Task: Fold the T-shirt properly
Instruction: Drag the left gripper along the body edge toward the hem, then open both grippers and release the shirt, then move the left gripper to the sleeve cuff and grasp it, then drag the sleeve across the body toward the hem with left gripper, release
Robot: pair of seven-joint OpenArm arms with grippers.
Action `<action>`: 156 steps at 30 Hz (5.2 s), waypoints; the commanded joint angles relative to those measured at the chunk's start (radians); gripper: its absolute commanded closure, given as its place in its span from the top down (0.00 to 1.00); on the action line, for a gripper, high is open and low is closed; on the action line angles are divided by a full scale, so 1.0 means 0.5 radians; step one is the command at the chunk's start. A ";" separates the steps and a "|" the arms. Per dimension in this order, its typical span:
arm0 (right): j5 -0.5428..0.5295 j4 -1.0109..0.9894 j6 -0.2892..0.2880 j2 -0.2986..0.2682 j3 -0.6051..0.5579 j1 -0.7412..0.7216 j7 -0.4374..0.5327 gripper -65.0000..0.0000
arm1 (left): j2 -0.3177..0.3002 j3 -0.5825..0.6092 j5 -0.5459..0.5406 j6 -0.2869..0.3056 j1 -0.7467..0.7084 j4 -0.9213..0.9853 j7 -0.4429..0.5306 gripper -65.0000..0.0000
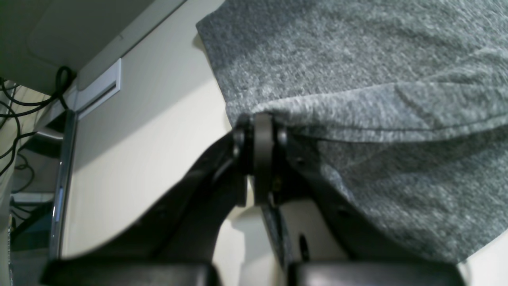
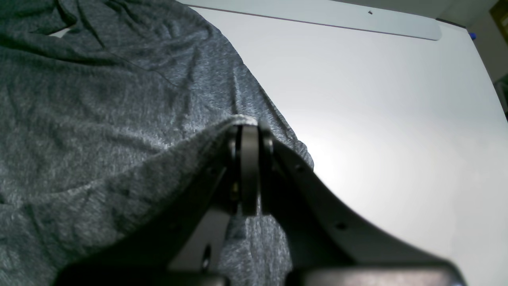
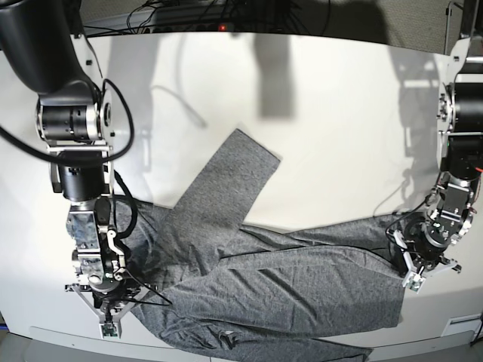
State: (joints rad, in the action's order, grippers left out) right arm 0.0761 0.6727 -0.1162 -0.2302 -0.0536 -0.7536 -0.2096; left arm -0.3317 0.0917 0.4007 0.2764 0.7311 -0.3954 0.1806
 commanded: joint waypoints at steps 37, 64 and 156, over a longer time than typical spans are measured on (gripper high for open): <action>-0.170 0.031 -0.031 -0.078 0.259 -0.086 -0.088 0.46 | -0.024 -0.010 -0.016 -0.021 0.063 -0.029 0.087 0.00; -0.331 0.033 -0.930 -0.084 0.223 -0.063 -0.273 0.46 | -0.080 -0.010 -0.498 0.172 0.060 -0.047 -0.068 0.29; -0.595 0.881 -0.891 -0.443 0.761 0.710 -0.311 0.46 | 0.533 0.996 0.008 -0.081 -0.692 -1.928 -1.247 0.00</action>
State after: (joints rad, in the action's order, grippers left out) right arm -0.2119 1.0931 -0.5579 -0.4358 0.3210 -0.3710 -0.3882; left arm -0.0669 0.5938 0.4026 0.2443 0.3595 -1.3453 -0.4561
